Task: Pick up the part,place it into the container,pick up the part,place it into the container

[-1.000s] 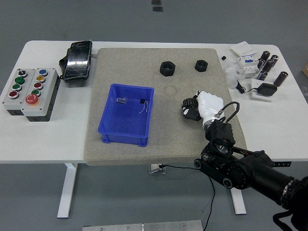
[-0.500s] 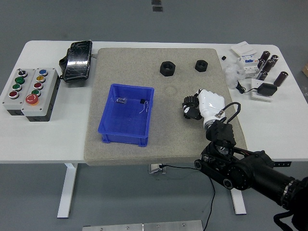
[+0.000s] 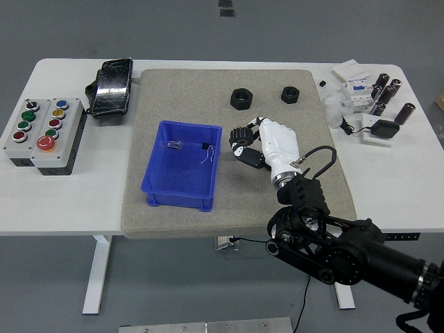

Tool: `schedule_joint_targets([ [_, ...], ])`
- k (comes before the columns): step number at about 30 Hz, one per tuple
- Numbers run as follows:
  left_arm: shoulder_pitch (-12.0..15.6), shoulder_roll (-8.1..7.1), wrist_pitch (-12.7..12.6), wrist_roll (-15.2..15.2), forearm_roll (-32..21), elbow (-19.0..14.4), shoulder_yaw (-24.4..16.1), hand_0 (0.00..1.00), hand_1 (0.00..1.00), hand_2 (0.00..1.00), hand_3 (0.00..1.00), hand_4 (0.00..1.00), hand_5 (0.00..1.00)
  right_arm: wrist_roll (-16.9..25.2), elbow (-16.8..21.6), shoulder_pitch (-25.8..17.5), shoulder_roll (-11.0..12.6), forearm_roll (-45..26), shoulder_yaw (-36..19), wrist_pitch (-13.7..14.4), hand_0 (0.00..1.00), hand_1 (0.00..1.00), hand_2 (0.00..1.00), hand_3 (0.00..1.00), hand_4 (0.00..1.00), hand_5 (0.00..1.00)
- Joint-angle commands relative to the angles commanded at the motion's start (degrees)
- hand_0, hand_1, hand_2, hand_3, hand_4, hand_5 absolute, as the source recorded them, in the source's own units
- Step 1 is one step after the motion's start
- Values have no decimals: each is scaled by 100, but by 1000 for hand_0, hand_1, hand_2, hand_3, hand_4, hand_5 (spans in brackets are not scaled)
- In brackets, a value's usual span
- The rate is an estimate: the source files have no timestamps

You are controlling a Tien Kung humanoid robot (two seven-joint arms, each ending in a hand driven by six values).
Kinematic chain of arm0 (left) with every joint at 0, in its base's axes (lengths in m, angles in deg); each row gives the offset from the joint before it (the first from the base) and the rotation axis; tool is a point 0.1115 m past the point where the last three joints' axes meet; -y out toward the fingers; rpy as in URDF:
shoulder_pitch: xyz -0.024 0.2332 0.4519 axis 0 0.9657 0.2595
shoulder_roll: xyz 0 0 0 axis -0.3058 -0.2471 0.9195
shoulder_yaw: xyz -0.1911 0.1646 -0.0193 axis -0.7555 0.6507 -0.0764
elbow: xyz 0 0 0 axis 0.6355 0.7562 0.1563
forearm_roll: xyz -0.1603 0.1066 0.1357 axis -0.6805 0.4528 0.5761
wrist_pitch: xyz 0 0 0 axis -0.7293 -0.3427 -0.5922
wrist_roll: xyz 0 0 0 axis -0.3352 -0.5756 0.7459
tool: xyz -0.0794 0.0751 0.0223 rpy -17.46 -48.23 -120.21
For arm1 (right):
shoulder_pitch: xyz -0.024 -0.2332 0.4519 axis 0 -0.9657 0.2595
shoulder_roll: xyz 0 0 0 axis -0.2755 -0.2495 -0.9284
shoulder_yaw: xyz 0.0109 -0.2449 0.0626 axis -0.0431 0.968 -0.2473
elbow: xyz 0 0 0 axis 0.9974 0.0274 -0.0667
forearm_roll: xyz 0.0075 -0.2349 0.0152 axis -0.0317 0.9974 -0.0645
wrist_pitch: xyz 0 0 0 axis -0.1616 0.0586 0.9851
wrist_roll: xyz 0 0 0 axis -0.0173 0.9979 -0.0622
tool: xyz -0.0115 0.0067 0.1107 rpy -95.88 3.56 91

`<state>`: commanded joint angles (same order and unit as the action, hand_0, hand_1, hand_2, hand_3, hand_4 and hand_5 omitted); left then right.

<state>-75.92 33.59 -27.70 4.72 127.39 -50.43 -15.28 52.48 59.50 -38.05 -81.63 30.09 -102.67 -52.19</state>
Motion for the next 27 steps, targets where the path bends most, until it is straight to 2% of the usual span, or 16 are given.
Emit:
schedule_joint_targets([
  [6, -4, -8, -1, 3, -18, 0, 3, 628, 552, 530, 606, 657, 360, 654, 714, 163, -132, -715, 477, 0, 337, 525, 492, 597, 500, 186],
  [8, -7, -14, -2, 3, -24, 0, 3, 628, 552, 530, 606, 657, 360, 859, 768, 219, -164, -939, 564, -10, 337, 525, 492, 597, 500, 186],
  [9, -7, -18, -2, 3, -22, 0, 1, 628, 552, 530, 606, 660, 363, 951, 769, 247, -180, -1065, 591, -37, 462, 595, 630, 651, 516, 198],
  [12, -4, -22, -1, 6, -25, 0, 3, 628, 552, 530, 606, 660, 363, 1069, 708, 289, -207, -1257, 614, -166, 462, 595, 630, 651, 516, 198],
  [14, 1, -21, 1, 10, -22, 0, 0, 628, 552, 530, 606, 660, 363, 1096, 644, 298, -221, -1333, 624, -255, 462, 595, 630, 651, 516, 198],
  [15, 3, -20, 3, 12, -22, 0, 1, 628, 552, 530, 607, 660, 365, 1091, 613, 298, -226, -1332, 629, -293, 610, 720, 735, 694, 571, 230],
  [26, 3, -16, 15, 13, -23, 0, 0, 629, 552, 531, 607, 660, 365, 841, 460, 272, -226, -871, 577, -498, 647, 743, 753, 702, 588, 230],
  [27, 3, -16, 17, 12, -28, 0, 2, 628, 552, 530, 607, 660, 365, 824, 460, 261, -223, -825, 553, -500, 648, 746, 758, 705, 628, 235],
])
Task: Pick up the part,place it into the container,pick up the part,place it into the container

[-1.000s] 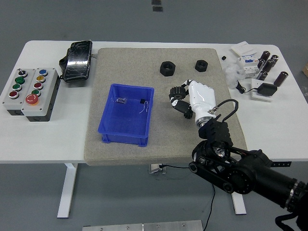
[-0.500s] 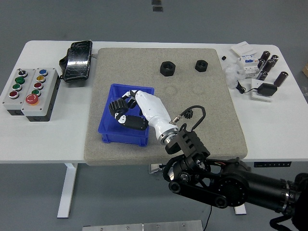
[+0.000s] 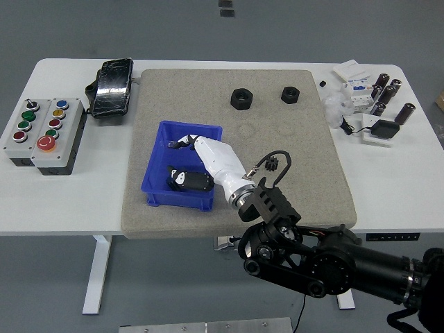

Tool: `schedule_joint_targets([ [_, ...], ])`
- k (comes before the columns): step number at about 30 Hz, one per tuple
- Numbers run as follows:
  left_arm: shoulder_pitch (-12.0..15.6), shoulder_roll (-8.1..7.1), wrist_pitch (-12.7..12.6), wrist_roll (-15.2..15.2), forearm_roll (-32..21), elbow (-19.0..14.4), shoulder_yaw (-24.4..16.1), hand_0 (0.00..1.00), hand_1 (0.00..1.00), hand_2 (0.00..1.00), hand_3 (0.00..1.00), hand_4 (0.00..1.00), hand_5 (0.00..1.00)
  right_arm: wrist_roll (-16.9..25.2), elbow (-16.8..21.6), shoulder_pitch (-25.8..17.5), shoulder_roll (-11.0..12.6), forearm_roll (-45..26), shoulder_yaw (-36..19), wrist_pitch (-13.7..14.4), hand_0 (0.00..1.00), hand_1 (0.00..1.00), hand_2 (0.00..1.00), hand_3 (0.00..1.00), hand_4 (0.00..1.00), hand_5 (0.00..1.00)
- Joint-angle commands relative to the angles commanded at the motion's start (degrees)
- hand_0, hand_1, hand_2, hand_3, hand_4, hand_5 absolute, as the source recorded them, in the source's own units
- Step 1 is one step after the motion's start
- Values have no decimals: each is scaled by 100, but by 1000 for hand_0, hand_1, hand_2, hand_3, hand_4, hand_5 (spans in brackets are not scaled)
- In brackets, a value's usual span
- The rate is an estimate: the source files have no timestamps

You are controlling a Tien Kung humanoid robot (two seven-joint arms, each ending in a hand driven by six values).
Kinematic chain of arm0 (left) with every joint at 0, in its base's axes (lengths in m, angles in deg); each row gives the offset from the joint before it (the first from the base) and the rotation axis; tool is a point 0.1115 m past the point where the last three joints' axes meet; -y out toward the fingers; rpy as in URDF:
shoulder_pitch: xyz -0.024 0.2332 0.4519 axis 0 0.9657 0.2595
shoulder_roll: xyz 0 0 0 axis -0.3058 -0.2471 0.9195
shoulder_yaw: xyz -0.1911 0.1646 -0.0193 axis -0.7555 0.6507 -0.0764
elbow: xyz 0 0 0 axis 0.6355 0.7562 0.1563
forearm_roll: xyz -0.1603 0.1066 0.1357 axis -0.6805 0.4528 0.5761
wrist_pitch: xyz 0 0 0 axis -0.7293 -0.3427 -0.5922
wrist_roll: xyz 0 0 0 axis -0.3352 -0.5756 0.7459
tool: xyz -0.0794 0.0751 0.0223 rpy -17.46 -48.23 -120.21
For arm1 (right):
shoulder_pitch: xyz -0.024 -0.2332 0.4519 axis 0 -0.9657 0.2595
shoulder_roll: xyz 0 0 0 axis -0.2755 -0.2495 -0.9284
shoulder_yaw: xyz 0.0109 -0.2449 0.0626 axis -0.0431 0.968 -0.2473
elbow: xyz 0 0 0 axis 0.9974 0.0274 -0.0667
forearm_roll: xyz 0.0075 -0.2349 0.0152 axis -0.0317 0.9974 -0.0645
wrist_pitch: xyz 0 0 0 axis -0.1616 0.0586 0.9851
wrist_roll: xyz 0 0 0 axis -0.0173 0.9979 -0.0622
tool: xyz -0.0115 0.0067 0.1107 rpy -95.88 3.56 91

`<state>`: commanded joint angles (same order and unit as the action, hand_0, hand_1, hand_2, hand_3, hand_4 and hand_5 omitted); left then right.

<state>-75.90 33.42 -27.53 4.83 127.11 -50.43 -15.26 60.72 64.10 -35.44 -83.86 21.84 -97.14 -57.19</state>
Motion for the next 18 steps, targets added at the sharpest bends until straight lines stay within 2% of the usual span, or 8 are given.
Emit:
schedule_joint_targets([
  [5, 4, 7, 10, -2, 13, 0, -8, 628, 552, 530, 607, 660, 365, -47, 57, -161, 66, 214, -338, 91, 648, 746, 758, 705, 628, 235],
  [9, 13, 16, 7, -15, -18, 0, 5, 629, 552, 530, 607, 661, 366, -156, 80, -521, 271, 444, -809, 269, 645, 744, 755, 706, 632, 230],
  [14, 45, 26, 8, -2, -4, 0, -14, 628, 552, 531, 607, 661, 366, -568, -92, -908, 645, 688, -1445, 100, 645, 739, 766, 729, 654, 248],
  [18, 43, 24, 8, -3, 10, 0, -24, 629, 552, 530, 607, 662, 366, -732, -229, -1040, 795, 703, -1632, -30, 637, 735, 772, 742, 672, 254],
])
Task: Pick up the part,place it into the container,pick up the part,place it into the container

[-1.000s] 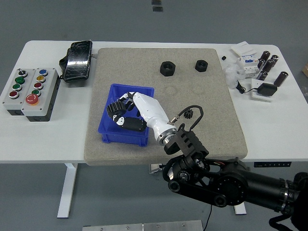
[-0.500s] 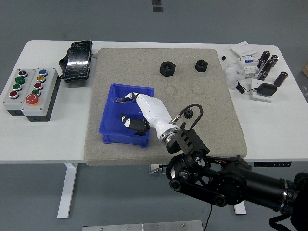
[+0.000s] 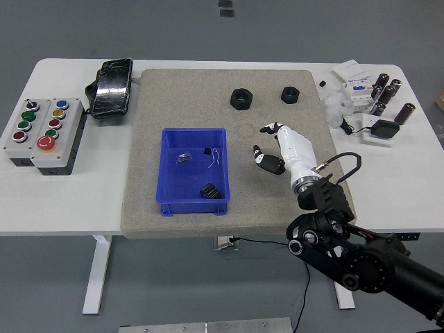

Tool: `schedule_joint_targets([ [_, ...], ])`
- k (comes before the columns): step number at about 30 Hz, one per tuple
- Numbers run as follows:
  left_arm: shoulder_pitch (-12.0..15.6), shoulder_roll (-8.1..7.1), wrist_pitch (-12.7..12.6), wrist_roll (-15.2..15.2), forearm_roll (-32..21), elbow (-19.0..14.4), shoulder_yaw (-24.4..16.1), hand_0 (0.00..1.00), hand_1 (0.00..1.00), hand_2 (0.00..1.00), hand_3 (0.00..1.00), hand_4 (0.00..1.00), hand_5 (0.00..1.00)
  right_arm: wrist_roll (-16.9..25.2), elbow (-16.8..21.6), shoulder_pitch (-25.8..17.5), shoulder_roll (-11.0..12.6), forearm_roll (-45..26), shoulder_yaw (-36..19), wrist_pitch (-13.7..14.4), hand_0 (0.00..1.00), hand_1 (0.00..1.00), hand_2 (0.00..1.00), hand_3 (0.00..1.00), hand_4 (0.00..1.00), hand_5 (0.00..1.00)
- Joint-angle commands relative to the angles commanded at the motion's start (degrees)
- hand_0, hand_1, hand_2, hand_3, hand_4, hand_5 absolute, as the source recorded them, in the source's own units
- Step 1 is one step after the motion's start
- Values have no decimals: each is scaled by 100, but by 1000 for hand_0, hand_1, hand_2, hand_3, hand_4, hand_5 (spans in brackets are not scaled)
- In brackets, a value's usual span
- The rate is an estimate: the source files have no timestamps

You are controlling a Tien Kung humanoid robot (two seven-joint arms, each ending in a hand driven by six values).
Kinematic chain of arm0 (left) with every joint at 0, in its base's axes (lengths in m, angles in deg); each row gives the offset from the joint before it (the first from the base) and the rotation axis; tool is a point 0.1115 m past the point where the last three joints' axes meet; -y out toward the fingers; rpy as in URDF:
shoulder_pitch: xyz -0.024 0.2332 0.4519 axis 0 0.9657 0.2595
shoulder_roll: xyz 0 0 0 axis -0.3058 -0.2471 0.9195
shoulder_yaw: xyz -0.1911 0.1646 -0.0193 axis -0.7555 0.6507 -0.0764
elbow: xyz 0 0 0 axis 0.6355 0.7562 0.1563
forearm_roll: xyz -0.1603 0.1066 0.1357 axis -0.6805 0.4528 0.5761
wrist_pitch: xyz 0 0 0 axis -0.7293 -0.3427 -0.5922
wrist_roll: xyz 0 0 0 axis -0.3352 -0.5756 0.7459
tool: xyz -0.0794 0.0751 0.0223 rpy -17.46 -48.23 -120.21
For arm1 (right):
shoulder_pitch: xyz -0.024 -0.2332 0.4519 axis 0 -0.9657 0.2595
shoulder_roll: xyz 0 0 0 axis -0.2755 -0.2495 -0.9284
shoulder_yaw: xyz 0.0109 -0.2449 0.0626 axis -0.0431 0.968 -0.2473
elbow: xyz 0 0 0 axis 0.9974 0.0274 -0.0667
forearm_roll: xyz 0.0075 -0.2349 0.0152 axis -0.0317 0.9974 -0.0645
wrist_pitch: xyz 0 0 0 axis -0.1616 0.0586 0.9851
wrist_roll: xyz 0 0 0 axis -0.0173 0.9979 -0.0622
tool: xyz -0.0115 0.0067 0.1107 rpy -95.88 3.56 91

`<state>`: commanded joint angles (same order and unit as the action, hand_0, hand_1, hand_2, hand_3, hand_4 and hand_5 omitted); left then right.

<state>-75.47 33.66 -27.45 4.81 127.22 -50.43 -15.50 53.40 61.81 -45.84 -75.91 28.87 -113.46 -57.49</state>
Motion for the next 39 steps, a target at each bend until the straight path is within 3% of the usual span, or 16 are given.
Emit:
schedule_joint_targets([
  [6, -27, -2, 3, -31, -43, 0, 54, 629, 552, 530, 607, 661, 366, 11, -365, -53, -19, -172, 176, -98, 634, 732, 769, 733, 665, 256],
  [17, -33, -2, 14, -26, -23, 0, 54, 629, 552, 530, 606, 662, 367, 21, -895, 233, -205, -282, 471, -185, 608, 718, 740, 716, 668, 232],
  [18, -33, -2, 14, -26, -21, 0, 52, 629, 551, 530, 606, 660, 368, 18, -939, 258, -216, -279, 486, -177, 535, 650, 630, 685, 628, 241],
  [23, -30, 3, 21, -22, -13, 0, 47, 629, 551, 530, 606, 660, 368, 23, -1082, 333, -262, -292, 547, -134, 535, 650, 630, 685, 628, 241],
  [24, -30, 4, 23, -24, -14, 0, 47, 629, 552, 530, 605, 660, 368, 24, -1103, 342, -271, -293, 559, -132, 485, 613, 548, 668, 473, 83],
  [29, -36, 3, 28, -41, -46, 0, 64, 629, 552, 530, 605, 660, 368, 15, -1161, 364, -297, -305, 667, -179, 485, 613, 548, 668, 473, 83],
  [30, -37, 2, 29, -43, -51, 0, 67, 629, 552, 530, 604, 658, 368, 11, -1162, 367, -298, -303, 693, -189, 475, 584, 485, 603, 353, 35],
  [35, -41, 2, 35, -55, -69, 0, 74, 629, 552, 530, 604, 658, 368, -6, -1153, 371, -309, -248, 757, -140, 475, 584, 485, 603, 353, 35],
  [36, -42, 2, 37, -58, -73, 0, 76, 629, 552, 530, 605, 657, 366, -10, -1148, 372, -309, -233, 756, -115, 467, 540, 395, 440, 163, 2],
  [39, -45, 2, 41, -74, -98, 0, 95, 629, 552, 530, 605, 657, 366, -22, -1134, 375, -300, -175, 752, -33, 467, 540, 395, 440, 163, 2],
])
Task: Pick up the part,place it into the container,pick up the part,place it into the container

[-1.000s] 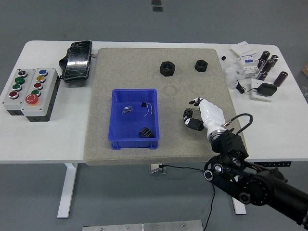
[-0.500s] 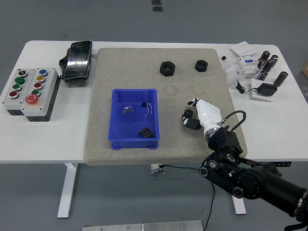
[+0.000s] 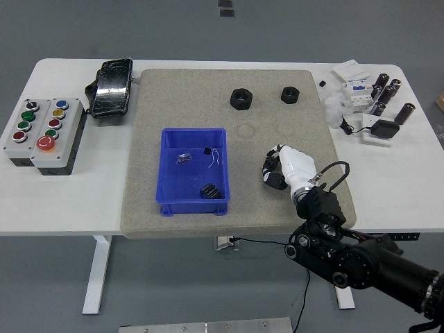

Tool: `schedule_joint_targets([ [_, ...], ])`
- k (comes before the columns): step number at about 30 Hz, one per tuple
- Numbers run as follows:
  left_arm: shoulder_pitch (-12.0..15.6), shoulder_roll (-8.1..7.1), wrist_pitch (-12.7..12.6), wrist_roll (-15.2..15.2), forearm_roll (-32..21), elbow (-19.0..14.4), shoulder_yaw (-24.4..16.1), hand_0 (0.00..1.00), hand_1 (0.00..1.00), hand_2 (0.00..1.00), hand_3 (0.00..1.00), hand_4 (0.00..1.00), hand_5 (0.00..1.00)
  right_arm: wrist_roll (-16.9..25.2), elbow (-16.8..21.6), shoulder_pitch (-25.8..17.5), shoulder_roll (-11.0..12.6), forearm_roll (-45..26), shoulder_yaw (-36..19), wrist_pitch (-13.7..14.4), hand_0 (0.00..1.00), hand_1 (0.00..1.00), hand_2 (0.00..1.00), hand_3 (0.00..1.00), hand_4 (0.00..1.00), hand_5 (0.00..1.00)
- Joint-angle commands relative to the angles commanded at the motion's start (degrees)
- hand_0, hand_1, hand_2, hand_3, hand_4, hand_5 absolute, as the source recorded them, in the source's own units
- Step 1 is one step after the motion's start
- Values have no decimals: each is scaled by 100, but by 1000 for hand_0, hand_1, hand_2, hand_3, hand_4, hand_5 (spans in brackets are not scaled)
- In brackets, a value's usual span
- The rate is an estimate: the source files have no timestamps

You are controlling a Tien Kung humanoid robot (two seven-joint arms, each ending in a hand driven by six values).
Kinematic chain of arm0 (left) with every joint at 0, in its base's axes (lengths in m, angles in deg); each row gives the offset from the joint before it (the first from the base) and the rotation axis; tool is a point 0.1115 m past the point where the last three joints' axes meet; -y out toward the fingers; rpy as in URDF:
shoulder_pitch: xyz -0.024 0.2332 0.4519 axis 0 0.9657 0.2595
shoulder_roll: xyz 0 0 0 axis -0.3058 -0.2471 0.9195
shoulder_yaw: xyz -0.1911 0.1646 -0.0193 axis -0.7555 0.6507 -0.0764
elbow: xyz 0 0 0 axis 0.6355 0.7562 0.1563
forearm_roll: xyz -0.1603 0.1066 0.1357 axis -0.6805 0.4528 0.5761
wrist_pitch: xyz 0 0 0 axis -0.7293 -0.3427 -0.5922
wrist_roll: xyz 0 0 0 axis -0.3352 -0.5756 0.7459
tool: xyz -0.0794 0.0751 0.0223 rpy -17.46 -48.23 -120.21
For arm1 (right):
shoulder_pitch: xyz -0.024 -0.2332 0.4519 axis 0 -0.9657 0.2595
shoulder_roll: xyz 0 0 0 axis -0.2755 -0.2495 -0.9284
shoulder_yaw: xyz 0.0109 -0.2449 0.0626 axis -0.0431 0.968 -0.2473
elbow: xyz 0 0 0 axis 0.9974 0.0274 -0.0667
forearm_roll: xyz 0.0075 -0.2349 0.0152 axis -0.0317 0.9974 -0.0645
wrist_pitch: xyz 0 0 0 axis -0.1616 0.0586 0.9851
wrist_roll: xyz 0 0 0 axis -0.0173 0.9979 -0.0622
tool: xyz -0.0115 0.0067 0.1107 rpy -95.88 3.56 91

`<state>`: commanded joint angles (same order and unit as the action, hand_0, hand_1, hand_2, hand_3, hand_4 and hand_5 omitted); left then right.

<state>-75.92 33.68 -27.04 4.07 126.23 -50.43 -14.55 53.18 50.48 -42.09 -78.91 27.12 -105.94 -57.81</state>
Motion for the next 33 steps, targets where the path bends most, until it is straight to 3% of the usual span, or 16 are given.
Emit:
schedule_joint_targets([
  [2, -1, 0, 3, -13, -20, 0, 14, 629, 552, 530, 605, 657, 366, -10, 15, -1, 12, 54, -13, 64, 467, 540, 395, 440, 163, 2],
  [3, -1, 0, 5, -18, -26, 0, 16, 629, 552, 531, 605, 656, 366, -17, 25, -2, 19, 88, -23, 94, 455, 521, 365, 368, 107, 2],
  [8, 5, 2, 12, -27, -41, 0, 20, 629, 552, 531, 605, 656, 366, -118, 271, 15, 79, 393, -121, 208, 455, 521, 365, 368, 107, 2],
  [14, 5, 3, 17, -29, -49, 0, 19, 629, 552, 530, 605, 655, 368, -334, 944, 121, 102, 951, -101, 246, 459, 519, 363, 365, 110, 2],
  [15, 3, 3, 18, -29, -50, 0, 20, 629, 552, 530, 605, 655, 369, -350, 1069, 145, 92, 1012, -52, 240, 500, 531, 383, 384, 146, 2],
  [20, 1, 3, 22, -28, -50, 0, 21, 629, 552, 530, 605, 655, 369, -319, 1574, 319, -71, 988, 362, 130, 500, 531, 383, 384, 146, 2],
  [21, 1, 2, 23, -27, -48, 0, 21, 629, 552, 530, 605, 655, 375, -333, 1602, 365, -116, 969, 443, 31, 709, 781, 768, 688, 341, 125],
  [26, -5, -3, 25, -26, -48, 0, 26, 629, 552, 530, 605, 655, 375, -296, 1561, 555, -261, 744, 742, -401, 709, 781, 768, 688, 341, 125],
  [27, -6, -6, 25, -26, -50, 0, 28, 629, 552, 530, 605, 656, 380, -297, 1549, 583, -274, 717, 775, -468, 792, 845, 836, 753, 479, 173],
  [32, 7, -14, 26, -15, -41, 0, 18, 629, 552, 530, 605, 656, 380, -324, 1534, 637, -280, 690, 842, -639, 792, 845, 836, 753, 479, 173],
  [33, 11, -14, 27, -11, -37, 0, 15, 630, 552, 530, 605, 657, 381, -326, 1535, 634, -281, 697, 838, -648, 798, 852, 847, 772, 524, 189],
])
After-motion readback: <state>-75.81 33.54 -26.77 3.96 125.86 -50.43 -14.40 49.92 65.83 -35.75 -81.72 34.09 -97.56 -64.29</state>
